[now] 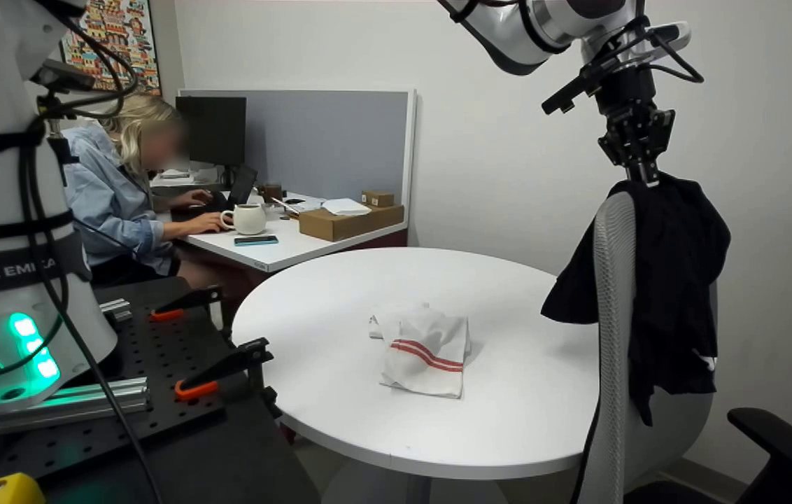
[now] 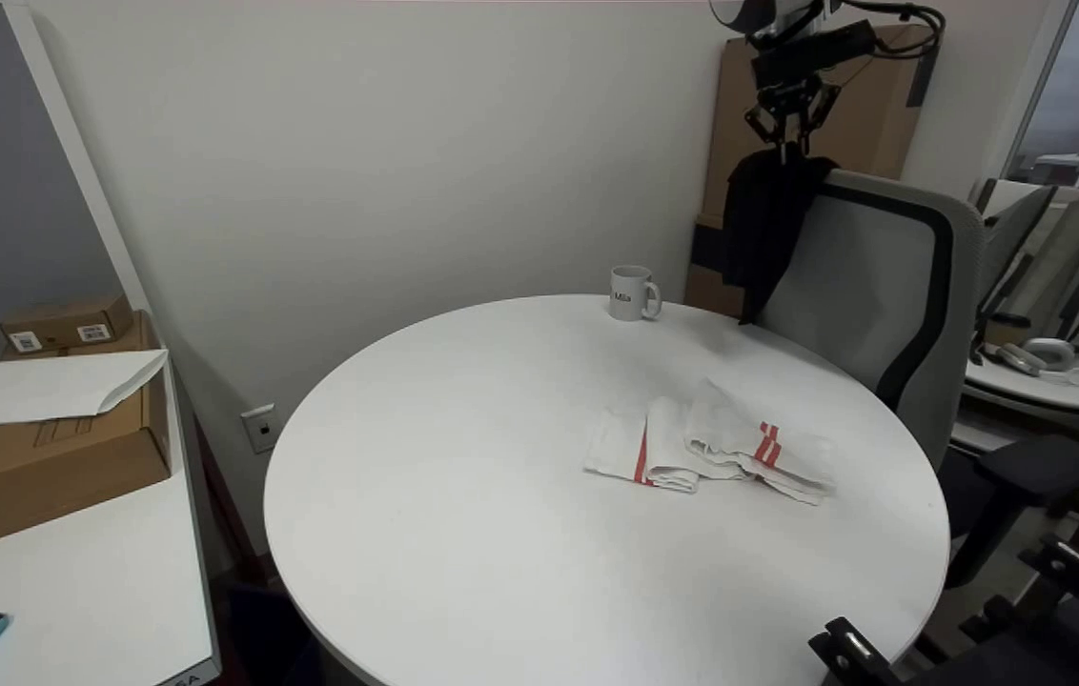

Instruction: Remove the black object from the top of the chair and put it on the table

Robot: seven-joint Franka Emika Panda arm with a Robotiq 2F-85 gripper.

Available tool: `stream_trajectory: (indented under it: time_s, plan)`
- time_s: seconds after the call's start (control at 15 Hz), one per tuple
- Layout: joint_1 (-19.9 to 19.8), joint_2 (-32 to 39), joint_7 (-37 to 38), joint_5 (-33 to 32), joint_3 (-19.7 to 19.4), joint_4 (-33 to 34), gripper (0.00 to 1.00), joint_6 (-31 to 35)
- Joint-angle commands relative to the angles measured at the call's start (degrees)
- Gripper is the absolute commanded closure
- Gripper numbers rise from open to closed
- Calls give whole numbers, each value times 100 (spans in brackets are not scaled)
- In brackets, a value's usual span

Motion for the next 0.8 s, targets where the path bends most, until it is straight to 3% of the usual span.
stream_trajectory:
  time_s: [0.0, 0.73]
  plan:
    - [47, -10, -140, 93, -42, 52, 99, 115]
    - [-54, -1493, -871, 1291, 596, 305, 97, -741]
